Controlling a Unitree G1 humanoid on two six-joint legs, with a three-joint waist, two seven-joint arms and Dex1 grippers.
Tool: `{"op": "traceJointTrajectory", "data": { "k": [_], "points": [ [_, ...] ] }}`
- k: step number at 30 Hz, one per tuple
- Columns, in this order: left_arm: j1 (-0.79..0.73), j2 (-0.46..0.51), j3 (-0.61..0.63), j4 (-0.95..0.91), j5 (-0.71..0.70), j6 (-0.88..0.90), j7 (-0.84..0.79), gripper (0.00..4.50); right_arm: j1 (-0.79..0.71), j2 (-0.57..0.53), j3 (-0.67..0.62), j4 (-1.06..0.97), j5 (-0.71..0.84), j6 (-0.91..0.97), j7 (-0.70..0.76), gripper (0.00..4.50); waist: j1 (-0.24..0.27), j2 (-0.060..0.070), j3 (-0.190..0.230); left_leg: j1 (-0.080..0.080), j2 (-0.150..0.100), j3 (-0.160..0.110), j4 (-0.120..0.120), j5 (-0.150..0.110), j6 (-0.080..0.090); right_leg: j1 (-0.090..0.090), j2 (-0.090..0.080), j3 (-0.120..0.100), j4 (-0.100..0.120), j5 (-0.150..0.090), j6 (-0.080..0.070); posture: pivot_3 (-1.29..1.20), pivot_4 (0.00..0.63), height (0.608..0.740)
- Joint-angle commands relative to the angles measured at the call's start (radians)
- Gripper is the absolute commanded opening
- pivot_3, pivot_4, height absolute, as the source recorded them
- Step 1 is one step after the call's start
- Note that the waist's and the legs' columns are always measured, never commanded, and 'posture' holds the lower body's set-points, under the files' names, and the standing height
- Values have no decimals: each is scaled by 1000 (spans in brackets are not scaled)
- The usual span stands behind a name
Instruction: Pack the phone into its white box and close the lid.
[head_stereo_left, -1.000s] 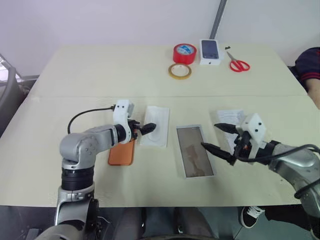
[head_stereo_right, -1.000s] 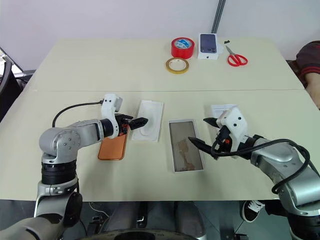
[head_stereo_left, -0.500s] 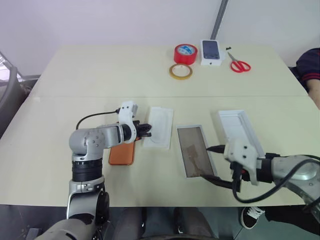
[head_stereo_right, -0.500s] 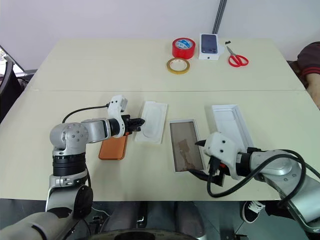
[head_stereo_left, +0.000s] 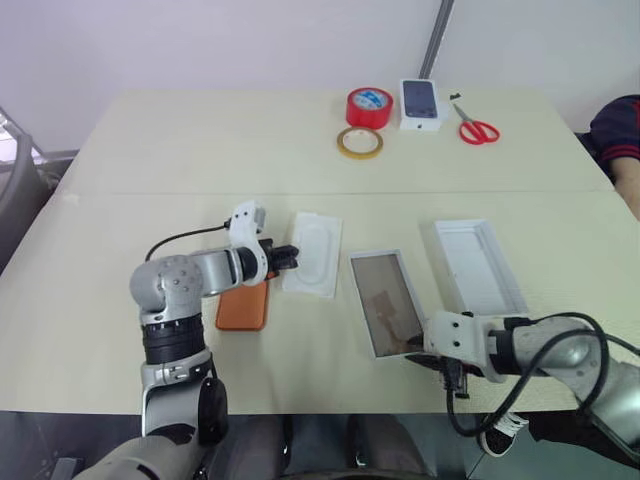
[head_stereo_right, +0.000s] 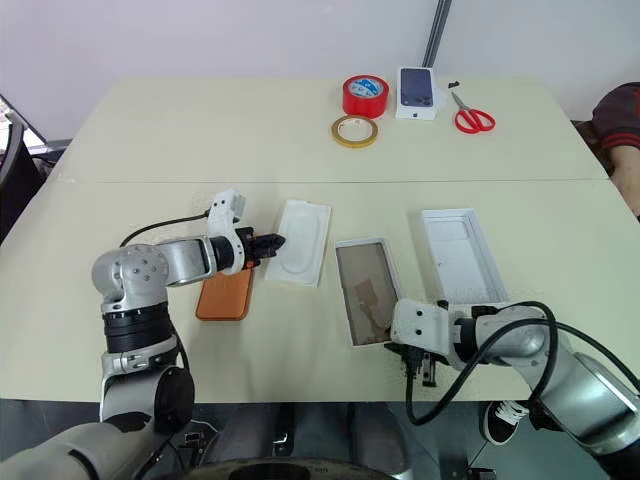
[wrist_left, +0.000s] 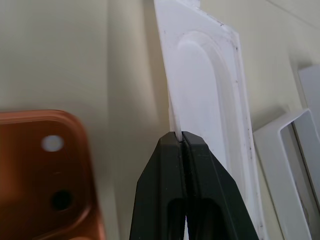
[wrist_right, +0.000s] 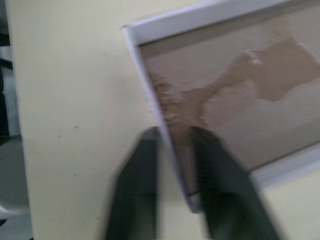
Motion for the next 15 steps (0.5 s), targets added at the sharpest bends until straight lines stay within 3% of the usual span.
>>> {"op": "traceJointTrajectory", "data": {
  "k": [1, 6, 11, 15],
  "points": [
    [-46, 1, 85, -45, -23, 16, 12, 0, -25, 13, 4, 0, -10, -20, 18, 32, 1, 0, 0, 0, 0, 0, 0, 0, 0, 0, 0, 0, 0, 0, 0, 0, 150, 736],
    [-79, 41, 159, -45, -16, 18, 12, 0, -133, 69, 70, -5, -34, -26, 32, 32, -2, -1, 0, -1, 0, -4, 0, 0, -1, 1, 0, -4, 0, 0, 0, 0, 150, 736],
    [-133, 94, 241, -20, -14, 33, 16, 0, -319, 185, 270, 79, -174, -91, 63, 32, -4, -1, 1, -1, -1, -7, 0, 1, -2, 1, -1, -7, -1, 0, 0, 0, 150, 736],
    [-149, 112, 242, -35, -13, 58, 14, 0, -429, 289, 352, 154, -225, -71, 70, 32, 1, -1, 1, -1, -2, -9, 0, 2, -3, 2, -2, -9, -1, 0, 0, 0, 150, 736]
  ]
}}
